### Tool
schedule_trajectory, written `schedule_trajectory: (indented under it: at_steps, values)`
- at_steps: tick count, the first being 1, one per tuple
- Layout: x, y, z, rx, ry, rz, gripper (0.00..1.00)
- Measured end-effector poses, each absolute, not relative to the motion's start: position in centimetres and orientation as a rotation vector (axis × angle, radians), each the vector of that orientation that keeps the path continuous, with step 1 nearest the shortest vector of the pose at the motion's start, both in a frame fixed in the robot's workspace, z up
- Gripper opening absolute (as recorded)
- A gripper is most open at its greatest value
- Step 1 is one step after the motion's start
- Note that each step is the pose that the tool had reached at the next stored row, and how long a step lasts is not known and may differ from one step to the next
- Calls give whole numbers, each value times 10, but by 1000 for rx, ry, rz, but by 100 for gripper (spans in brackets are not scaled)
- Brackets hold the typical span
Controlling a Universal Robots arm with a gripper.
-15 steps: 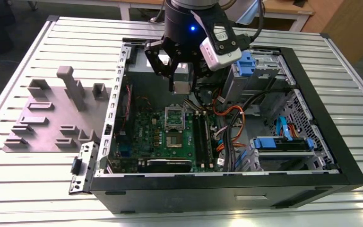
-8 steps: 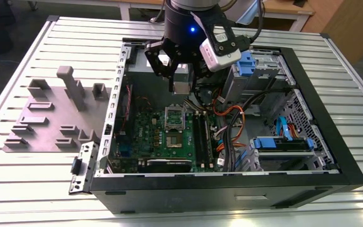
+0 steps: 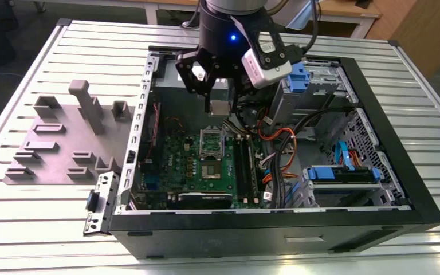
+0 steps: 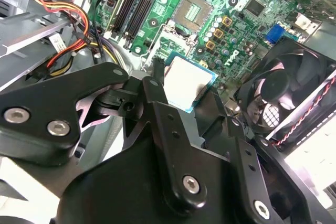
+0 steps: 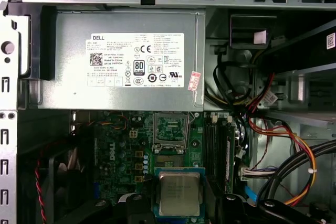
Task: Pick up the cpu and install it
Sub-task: 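Place the cpu into insertion slot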
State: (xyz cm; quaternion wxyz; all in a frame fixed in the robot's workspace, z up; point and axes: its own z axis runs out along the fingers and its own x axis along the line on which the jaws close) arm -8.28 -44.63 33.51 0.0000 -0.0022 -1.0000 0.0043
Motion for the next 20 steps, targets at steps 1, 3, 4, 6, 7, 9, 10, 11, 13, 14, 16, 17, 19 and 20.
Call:
schedule_trajectory:
  at_steps: [1, 3, 4, 6, 7, 9, 10, 11, 13, 14, 16, 17, 19, 20]
  values:
    - [-83, -446, 335, -7, -3142, 13, 47]
    - [-83, -447, 334, -7, -3142, 13, 47]
    - [-83, -447, 334, -7, -3142, 13, 47]
    - [-83, -447, 333, -7, -3142, 13, 47]
    - [-83, -448, 332, -7, -3142, 13, 47]
    - [-83, -448, 332, -7, -3142, 13, 47]
    - [-83, -448, 331, -7, -3142, 13, 47]
    - [-83, -448, 331, -7, -3141, 13, 47]
    - [-83, -448, 331, -7, -3141, 14, 47]
    - [-83, -448, 331, -7, -3141, 13, 47]
    - [-83, -448, 331, -7, -3142, 13, 47]
    - [-83, -448, 331, -7, -3141, 13, 47]
    - [-83, -448, 331, -7, -3141, 13, 47]
    - [-83, -448, 331, -7, -3141, 13, 47]
